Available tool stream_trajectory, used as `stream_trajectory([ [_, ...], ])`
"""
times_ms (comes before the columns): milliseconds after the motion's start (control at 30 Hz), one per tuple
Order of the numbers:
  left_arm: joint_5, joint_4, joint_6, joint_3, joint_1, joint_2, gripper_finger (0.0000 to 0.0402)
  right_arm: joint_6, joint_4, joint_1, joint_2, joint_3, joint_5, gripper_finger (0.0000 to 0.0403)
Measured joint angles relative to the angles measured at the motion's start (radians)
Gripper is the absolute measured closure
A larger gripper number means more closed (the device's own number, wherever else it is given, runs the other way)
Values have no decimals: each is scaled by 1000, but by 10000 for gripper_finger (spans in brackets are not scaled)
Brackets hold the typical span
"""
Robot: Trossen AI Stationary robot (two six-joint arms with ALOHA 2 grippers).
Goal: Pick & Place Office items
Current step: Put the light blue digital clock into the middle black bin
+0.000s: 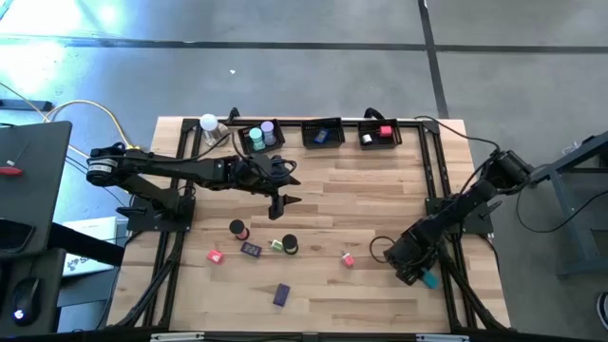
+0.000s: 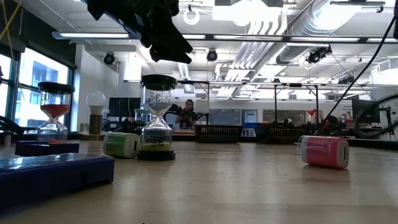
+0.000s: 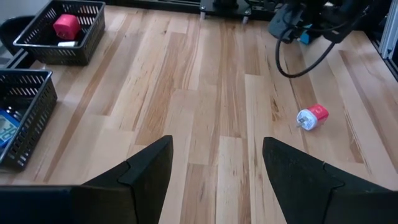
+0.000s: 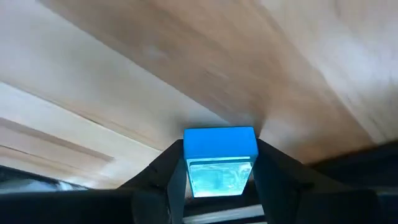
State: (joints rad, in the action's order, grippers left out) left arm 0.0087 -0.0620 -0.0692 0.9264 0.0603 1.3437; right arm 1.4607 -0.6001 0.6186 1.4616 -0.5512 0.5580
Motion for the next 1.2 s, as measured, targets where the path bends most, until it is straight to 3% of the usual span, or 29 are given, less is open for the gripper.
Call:
stream_trajectory([
  [167,0,1,0,0,0,0,159,-30,-60,-4,-15,-98,-157,262],
  [333,0,2,2,0,0,0,159,-108,-208,-13,-26,-226,-389,262],
  [567,92,6,9,0,-19,0,159,-271,-445,-50,-26,-409,-879,262],
  [667,93,30,53,0,-50,0,159,-403,-417,-55,-26,-461,-1132,262],
  [767,94,82,113,0,-90,9,159,-581,-339,-66,-26,-503,-1314,262],
  [867,84,169,183,-1,-122,24,159,-774,-240,-99,-26,-540,-1370,262],
  [1200,-39,319,260,-1,-121,62,159,-1351,115,-186,-26,-618,-1364,262],
])
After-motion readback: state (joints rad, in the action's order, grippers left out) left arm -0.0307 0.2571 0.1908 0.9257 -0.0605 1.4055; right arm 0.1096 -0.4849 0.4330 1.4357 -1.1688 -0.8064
